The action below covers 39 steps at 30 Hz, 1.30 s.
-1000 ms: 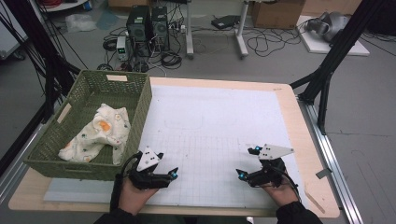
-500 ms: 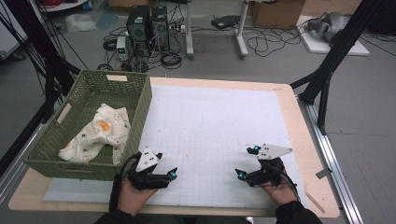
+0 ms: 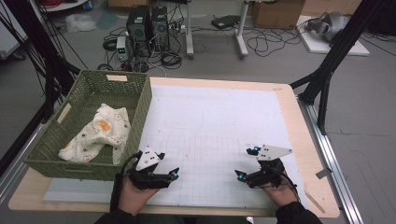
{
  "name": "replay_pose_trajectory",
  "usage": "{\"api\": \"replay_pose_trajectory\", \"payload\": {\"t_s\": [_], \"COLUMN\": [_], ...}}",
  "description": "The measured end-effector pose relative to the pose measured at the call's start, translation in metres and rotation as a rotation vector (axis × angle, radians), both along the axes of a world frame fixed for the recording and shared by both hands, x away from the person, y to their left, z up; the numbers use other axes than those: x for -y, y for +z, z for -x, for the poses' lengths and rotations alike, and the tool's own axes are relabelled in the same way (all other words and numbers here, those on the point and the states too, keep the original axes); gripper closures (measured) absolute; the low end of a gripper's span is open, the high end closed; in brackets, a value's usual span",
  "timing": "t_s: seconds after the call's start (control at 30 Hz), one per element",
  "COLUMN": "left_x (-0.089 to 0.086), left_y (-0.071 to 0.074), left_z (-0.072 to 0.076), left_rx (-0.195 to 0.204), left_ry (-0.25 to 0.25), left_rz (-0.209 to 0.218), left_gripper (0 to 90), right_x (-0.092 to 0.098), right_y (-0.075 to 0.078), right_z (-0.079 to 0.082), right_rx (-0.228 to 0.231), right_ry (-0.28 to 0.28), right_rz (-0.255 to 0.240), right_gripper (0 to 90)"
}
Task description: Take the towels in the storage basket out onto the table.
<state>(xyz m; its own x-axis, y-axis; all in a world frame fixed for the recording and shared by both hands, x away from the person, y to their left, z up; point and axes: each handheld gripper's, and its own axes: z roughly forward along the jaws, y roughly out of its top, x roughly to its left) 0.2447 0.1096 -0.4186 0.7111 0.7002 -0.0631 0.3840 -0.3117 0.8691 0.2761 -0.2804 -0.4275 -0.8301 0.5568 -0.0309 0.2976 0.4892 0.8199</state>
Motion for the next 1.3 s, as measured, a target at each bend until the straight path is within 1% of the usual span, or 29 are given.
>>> {"api": "replay_pose_trajectory", "payload": {"t_s": [0.07,0.17,0.2,0.27,0.3,0.33,0.37,0.43,0.53,0.57,0.6,0.63,0.67,0.7,0.73,0.77,0.8,0.83,0.93,1.0,1.03,1.07,1.1,1.13,1.17,1.2,1.23,1.27,1.3], "left_x": [0.002,0.003,0.003,0.001,-0.001,-0.003,-0.005,-0.009,-0.016,-0.018,-0.018,-0.021,-0.021,-0.024,-0.024,-0.028,-0.028,-0.034,-0.047,-0.057,-0.057,-0.068,-0.073,-0.073,-0.083,-0.083,-0.094,-0.100,-0.100], "left_y": [0.005,0.016,0.020,0.028,0.031,0.035,0.038,0.044,0.053,0.057,0.057,0.068,0.068,0.080,0.080,0.090,0.090,0.097,0.105,0.111,0.111,0.115,0.118,0.118,0.122,0.122,0.125,0.126,0.126], "left_z": [0.000,0.001,0.000,-0.002,-0.003,-0.005,-0.006,-0.010,-0.014,-0.015,-0.015,-0.017,-0.017,-0.018,-0.018,-0.022,-0.022,-0.028,-0.036,-0.042,-0.042,-0.048,-0.050,-0.050,-0.055,-0.055,-0.059,-0.061,-0.061], "left_rx": [-0.006,-0.029,-0.041,-0.082,-0.096,-0.107,-0.115,-0.145,-0.176,-0.176,-0.176,-0.179,-0.179,-0.172,-0.172,-0.193,-0.193,-0.212,-0.229,-0.238,-0.238,-0.247,-0.254,-0.254,-0.264,-0.264,-0.260,-0.264,-0.264], "left_ry": [-0.015,-0.065,-0.083,-0.129,-0.152,-0.164,-0.175,-0.200,-0.220,-0.224,-0.224,-0.249,-0.249,-0.271,-0.271,-0.306,-0.306,-0.325,-0.322,-0.321,-0.321,-0.326,-0.330,-0.330,-0.317,-0.317,-0.301,-0.294,-0.294], "left_rz": [0.010,0.061,0.076,0.134,0.159,0.178,0.187,0.211,0.253,0.262,0.262,0.268,0.268,0.277,0.277,0.293,0.293,0.305,0.320,0.316,0.316,0.319,0.325,0.325,0.330,0.330,0.336,0.339,0.339], "left_gripper": [27.6,29.0,29.5,30.6,32.8,33.4,33.1,32.9,32.6,32.5,32.3,32.4,32.4,32.5,32.7,32.7,33.0,33.5,34.1,34.7,35.2,35.5,35.6,35.8,36.0,36.7,37.3,37.6,37.6], "right_x": [0.000,0.001,0.001,0.001,0.001,0.001,0.000,0.000,-0.002,-0.002,-0.002,-0.002,-0.002,-0.002,-0.002,-0.002,-0.002,-0.002,-0.002,-0.002,-0.002,-0.002,-0.002,-0.002,-0.002,-0.002,-0.003,-0.003,-0.003], "right_y": [0.000,0.001,0.002,0.003,0.003,0.004,0.005,0.006,0.006,0.006,0.006,0.006,0.006,0.006,0.006,0.006,0.006,0.006,0.006,0.006,0.006,0.006,0.006,0.006,0.006,0.006,0.006,0.006,0.006], "right_z": [0.001,0.001,0.002,0.001,0.002,0.002,0.002,0.002,0.001,0.000,0.000,0.000,0.000,0.000,-0.001,-0.001,-0.001,-0.001,-0.001,-0.001,-0.001,-0.001,-0.001,-0.001,-0.001,-0.002,-0.002,-0.002,-0.002], "right_rx": [0.010,0.008,0.010,0.012,0.011,0.015,0.016,0.021,0.027,0.026,0.026,0.025,0.024,0.022,0.024,0.024,0.025,0.027,0.030,0.030,0.030,0.029,0.028,0.028,0.027,0.027,0.026,0.026,0.029], "right_ry": [-0.002,0.001,0.000,0.000,0.002,0.001,0.002,0.006,0.007,0.007,0.007,0.010,0.011,0.011,0.013,0.013,0.014,0.014,0.018,0.019,0.019,0.019,0.020,0.020,0.019,0.020,0.020,0.021,0.022], "right_rz": [-0.001,-0.002,-0.002,-0.006,-0.005,-0.005,-0.004,-0.007,-0.004,-0.003,-0.003,0.000,-0.001,-0.001,-0.003,-0.004,-0.003,-0.004,-0.004,-0.004,-0.004,-0.004,-0.004,-0.004,-0.004,-0.003,-0.002,-0.002,-0.001], "right_gripper": [9.1,9.1,9.0,9.0,9.1,9.0,9.1,9.0,9.0,9.1,9.1,9.1,9.1,9.1,9.1,9.0,9.1,9.0,9.1,9.0,9.0,9.1,9.0,9.0,9.0,9.0,9.1,9.0,9.1]}}
